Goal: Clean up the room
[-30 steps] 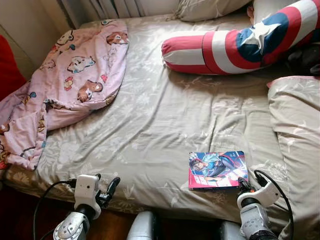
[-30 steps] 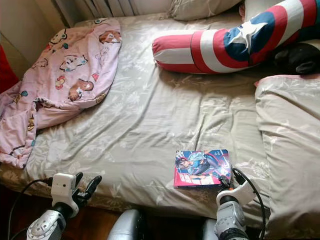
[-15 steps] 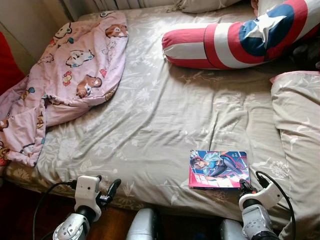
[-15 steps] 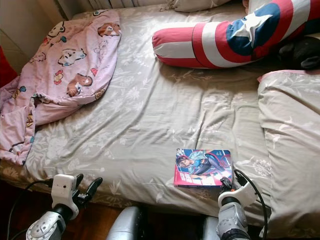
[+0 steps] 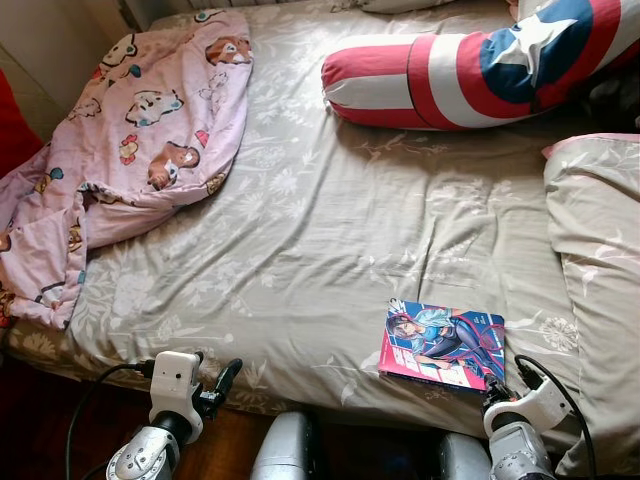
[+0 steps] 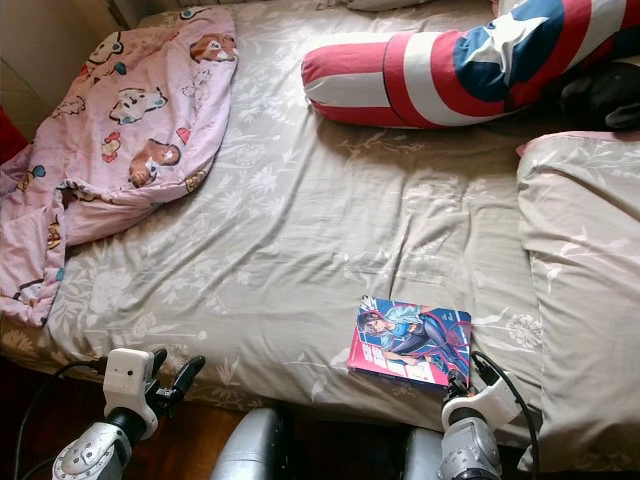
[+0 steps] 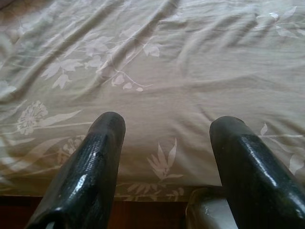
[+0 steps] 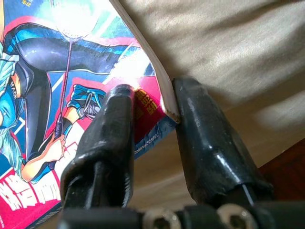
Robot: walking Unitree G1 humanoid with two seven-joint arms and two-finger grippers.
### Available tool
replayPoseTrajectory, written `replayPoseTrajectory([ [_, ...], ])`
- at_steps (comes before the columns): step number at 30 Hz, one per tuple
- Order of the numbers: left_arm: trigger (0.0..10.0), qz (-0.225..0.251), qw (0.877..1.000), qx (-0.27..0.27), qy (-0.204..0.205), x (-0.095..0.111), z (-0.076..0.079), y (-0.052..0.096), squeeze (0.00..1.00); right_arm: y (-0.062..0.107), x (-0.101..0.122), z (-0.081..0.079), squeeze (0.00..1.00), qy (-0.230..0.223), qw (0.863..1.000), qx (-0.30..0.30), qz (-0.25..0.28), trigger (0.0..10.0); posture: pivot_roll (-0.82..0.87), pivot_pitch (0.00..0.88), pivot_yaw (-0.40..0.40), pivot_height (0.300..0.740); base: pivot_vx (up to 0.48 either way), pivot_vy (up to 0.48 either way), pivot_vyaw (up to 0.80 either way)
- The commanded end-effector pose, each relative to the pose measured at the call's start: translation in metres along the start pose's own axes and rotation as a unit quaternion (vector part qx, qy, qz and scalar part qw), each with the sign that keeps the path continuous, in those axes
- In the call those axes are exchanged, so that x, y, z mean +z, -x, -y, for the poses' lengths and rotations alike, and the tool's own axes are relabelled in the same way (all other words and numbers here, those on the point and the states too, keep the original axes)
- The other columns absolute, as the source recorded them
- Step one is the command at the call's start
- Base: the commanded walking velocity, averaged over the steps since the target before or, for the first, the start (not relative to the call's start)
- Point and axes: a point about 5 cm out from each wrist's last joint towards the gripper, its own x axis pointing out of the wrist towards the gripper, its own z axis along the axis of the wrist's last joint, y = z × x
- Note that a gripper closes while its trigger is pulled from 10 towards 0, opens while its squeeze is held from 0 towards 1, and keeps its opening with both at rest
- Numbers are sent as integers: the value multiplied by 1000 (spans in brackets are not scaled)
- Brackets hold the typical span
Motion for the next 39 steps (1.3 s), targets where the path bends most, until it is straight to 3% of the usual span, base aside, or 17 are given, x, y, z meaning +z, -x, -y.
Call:
replayPoseTrajectory([
  [1, 10000, -19, 1000, 5, -12, -5, -4, 5, 0, 3, -8, 8, 0, -2, 1000, -19, -15, 10000, 244, 245, 180, 649, 0, 0, 0],
  [7, 10000, -19, 1000, 6, -13, -5, -4, 4, 0, 0, -1, 4, 0, -2, 1000, -10, -4, 10000, 237, 246, 177, 649, 0, 0, 0],
  [8, 10000, -20, 1000, 6, -12, -5, -4, 3, 0, 0, 0, 4, 941, -2, 1000, -10, -4, 10000, 237, 244, 176, 649, 0, 0, 0],
  [9, 10000, -20, 1000, 6, -12, -6, -4, 3, 0, 0, 0, 4, 1000, -1, 1000, -11, -4, 10000, 238, 242, 176, 649, 0, 0, 0],
  [24, 10000, -21, 1000, 9, -12, -6, -4, -3, 0, 4, -19, -3, 1000, -7, 1000, -7, -28, 10000, 225, 223, 167, 649, 0, 0, 0],
  [29, 10000, -16, 1000, 9, -9, -6, -3, -10, 0, 3, -14, -10, 1000, -20, 1000, -1, 8, 10000, 211, 205, 157, 649, 0, 0, 0],
  [31, 10000, -15, 1000, 10, -8, -6, -2, -12, 0, 3, -10, -11, 988, 1, 1000, 3, 22, 10000, 200, 193, 150, 649, 0, 0, 0],
  [32, 10000, -12, 1000, 11, -5, -5, -1, -15, 0, 3, -7, -12, 392, 14, 999, 4, 35, 10000, 194, 186, 144, 649, 0, 0, 0],
  [33, 10000, -10, 1000, 11, -3, -5, 0, -16, 0, 3, -5, -11, 0, 25, 999, 2, 44, 10000, 191, 180, 142, 649, 0, 0, 0],
  [39, 10000, -5, 1000, 9, 6, -3, 8, -29, 0, 2, 7, -6, 0, 49, 997, -2, 66, 10000, 154, 143, 121, 649, 0, 0, 0],
])
